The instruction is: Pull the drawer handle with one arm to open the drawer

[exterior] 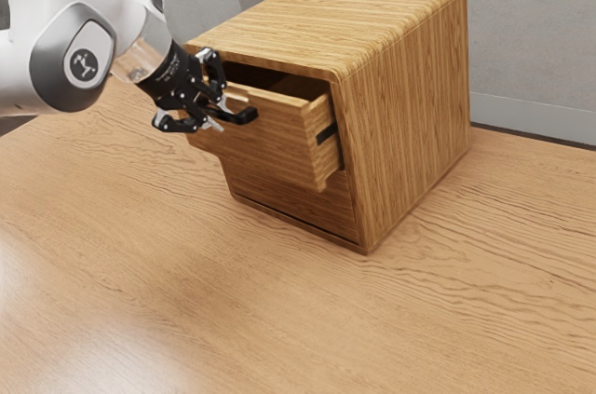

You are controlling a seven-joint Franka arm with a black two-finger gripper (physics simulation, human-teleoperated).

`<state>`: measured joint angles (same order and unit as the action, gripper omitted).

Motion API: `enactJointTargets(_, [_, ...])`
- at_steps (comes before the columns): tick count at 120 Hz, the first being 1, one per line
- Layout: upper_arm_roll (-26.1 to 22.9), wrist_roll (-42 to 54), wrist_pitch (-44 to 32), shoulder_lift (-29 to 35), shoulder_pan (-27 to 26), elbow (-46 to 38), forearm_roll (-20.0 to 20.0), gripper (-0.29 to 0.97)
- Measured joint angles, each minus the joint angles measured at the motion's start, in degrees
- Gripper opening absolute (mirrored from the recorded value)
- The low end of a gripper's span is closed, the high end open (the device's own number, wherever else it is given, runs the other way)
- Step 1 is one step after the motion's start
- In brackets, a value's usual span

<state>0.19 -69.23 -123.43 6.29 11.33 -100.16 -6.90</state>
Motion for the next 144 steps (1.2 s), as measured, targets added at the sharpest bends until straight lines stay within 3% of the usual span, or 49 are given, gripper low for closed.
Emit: enactJointTargets(144, [1.83, -0.38, -0.79, 12.25, 0.54, -12.61, 0.33, 0.06])
